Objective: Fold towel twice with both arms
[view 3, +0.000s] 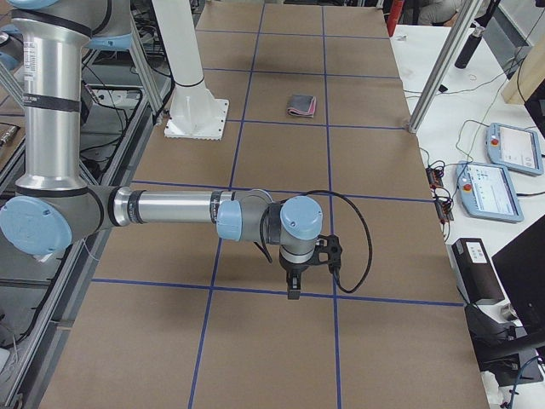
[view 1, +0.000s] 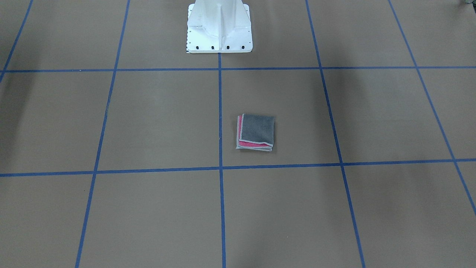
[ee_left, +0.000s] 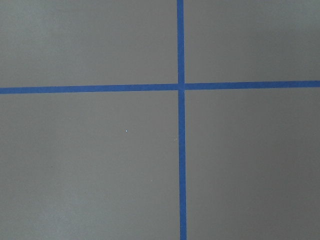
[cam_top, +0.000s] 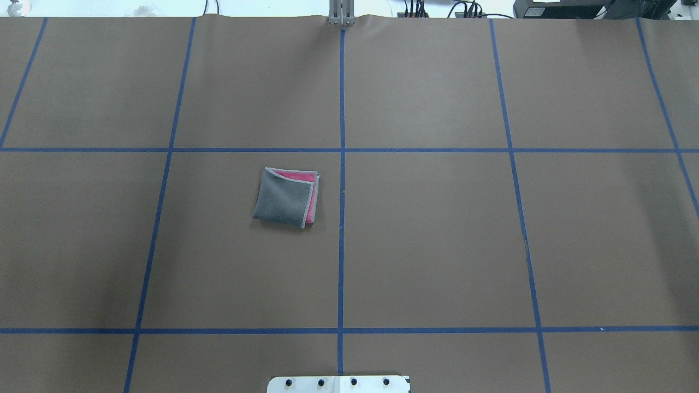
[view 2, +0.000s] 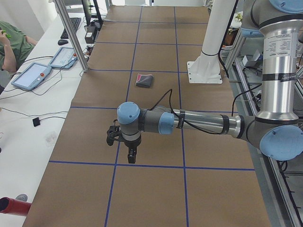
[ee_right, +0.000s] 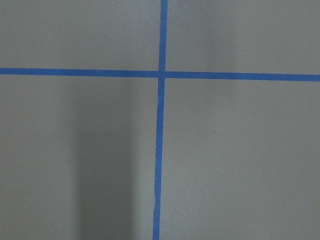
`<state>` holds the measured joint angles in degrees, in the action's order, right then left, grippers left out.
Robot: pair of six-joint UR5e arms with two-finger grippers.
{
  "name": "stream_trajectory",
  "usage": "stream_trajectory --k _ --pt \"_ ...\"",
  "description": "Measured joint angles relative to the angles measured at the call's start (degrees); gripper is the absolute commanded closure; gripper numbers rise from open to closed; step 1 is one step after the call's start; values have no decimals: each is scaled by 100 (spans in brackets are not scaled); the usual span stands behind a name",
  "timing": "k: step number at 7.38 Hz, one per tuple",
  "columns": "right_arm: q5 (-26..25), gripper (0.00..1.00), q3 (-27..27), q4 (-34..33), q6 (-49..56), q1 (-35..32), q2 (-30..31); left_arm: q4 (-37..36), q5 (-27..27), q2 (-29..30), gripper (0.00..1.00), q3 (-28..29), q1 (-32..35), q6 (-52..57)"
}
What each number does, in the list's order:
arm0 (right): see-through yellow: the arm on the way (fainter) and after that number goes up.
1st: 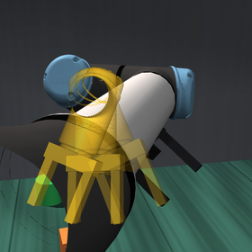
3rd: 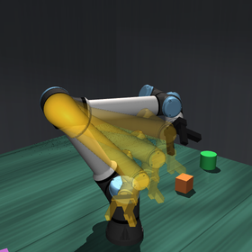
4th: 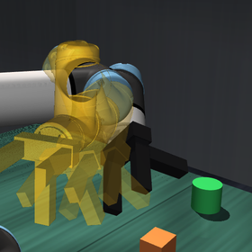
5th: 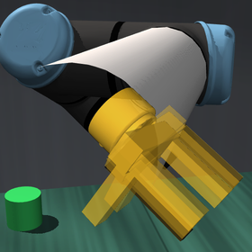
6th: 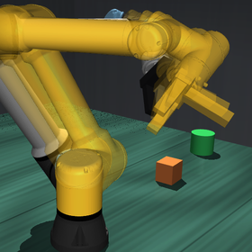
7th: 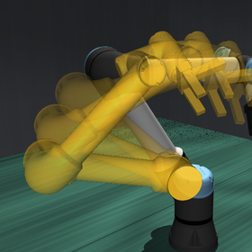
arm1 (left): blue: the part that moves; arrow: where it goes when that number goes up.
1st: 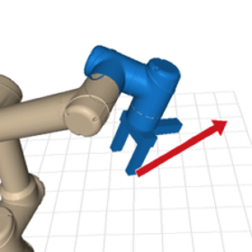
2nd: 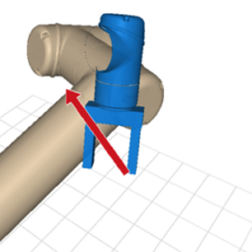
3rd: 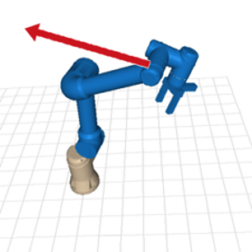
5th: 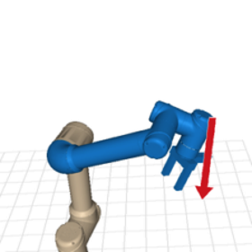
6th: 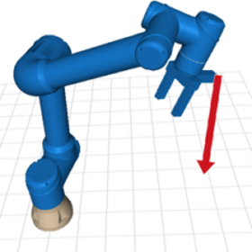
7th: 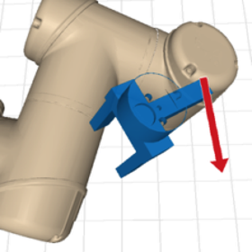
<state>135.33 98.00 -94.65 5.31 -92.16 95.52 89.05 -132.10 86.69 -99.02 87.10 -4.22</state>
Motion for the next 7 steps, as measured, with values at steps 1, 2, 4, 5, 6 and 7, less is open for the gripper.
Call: stream_trajectory --k 1,2,4,5,6,7 --pt "15 0 0 -1 4 -2 14 -3 0 8 0 3 0 0" --pt "28 0 0 -1 5 -4 28 -7 0 11 0 4 0 0" --pt "36 0 -3 -3 5 -4 41 -12 -5 18 0 8 0 0" --pt "36 0 -6 -7 4 -4 46 -14 -7 18 0 10 0 0" --pt "34 0 -7 -7 2 -4 55 -12 -8 20 0 10 0 0" --pt "34 0 -9 -6 2 -4 65 -11 -8 22 0 12 0 0"
